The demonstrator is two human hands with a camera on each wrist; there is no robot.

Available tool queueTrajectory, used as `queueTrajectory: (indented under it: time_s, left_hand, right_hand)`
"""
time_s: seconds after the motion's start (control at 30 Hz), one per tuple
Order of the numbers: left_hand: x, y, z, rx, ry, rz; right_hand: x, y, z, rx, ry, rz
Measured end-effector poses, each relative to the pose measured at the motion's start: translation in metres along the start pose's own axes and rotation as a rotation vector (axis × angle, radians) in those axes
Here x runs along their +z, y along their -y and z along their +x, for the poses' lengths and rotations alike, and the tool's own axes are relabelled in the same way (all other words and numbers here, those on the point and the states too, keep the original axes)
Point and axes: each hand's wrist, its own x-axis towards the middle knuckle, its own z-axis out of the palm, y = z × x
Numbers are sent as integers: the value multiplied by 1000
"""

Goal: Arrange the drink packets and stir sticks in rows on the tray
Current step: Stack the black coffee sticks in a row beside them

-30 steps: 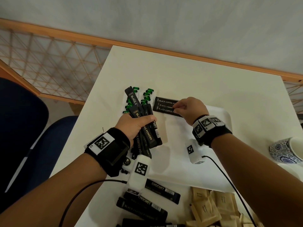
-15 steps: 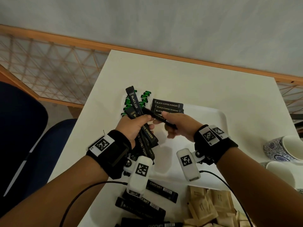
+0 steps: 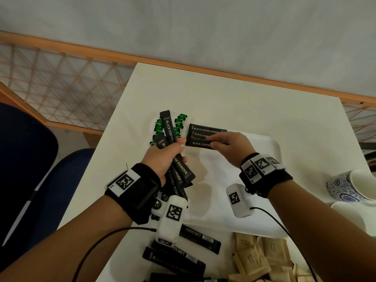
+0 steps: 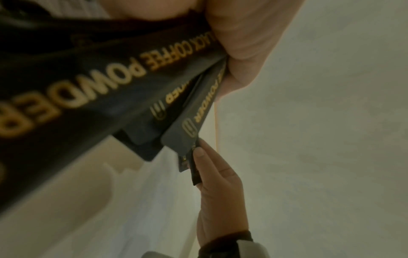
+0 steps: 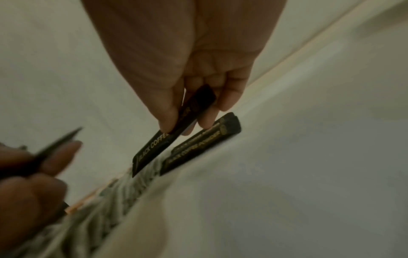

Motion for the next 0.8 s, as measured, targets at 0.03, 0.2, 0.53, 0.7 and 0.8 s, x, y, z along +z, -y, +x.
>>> queueTrajectory:
  time_s: [0.03, 0.2, 0.53, 0.7, 0.8]
  left_hand:
    - [-2, 0, 1, 2, 2, 7]
    - [-7, -1, 2, 13, 12, 23]
    - [-11, 1, 6, 46, -15, 105]
    - [-7, 2, 9, 38, -46, 82]
    - [-6, 3, 8, 45, -35, 104]
  right_hand:
    - [0, -3, 3, 14, -19, -35]
    - [5, -7, 13, 42, -17, -138]
    - [9, -9, 25, 57, -74, -212]
    - [11, -9, 29, 30, -78, -243]
    - [13, -10, 31, 20, -70, -256]
